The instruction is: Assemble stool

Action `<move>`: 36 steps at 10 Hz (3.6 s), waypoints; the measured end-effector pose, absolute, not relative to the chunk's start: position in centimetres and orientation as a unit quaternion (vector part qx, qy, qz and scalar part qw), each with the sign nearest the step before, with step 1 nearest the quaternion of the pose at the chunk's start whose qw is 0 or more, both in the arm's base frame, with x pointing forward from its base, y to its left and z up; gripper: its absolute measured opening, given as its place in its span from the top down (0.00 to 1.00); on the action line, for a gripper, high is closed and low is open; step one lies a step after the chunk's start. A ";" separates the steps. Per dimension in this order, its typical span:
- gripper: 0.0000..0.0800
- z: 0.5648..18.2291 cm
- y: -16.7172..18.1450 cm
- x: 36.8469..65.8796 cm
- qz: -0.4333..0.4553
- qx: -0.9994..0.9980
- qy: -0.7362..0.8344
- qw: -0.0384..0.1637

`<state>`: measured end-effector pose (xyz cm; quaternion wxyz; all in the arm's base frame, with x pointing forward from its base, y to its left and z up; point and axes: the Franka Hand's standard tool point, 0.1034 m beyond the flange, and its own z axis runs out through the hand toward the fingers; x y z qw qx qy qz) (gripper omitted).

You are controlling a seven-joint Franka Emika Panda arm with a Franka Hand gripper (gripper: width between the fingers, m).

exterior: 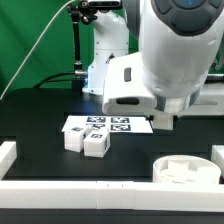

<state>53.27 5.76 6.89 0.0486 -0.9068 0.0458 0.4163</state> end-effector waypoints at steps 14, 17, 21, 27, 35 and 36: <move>0.59 11.7 4.9 61.1 -0.019 -0.998 0.025 0.048; 0.59 11.1 4.7 61.4 -0.116 -0.992 0.027 0.039; 0.59 14.3 6.6 63.5 -0.153 -0.988 -0.003 0.037; 0.59 14.8 9.7 64.5 -0.187 -0.978 -0.087 0.014; 0.59 14.3 11.5 64.7 -0.285 -0.946 -0.152 0.004; 0.59 14.1 11.4 64.6 -0.284 -0.946 -0.154 0.003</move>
Offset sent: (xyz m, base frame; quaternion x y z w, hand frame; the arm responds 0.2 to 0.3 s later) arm 0.0246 -0.0044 0.0264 0.0004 0.1139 -0.0591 0.9917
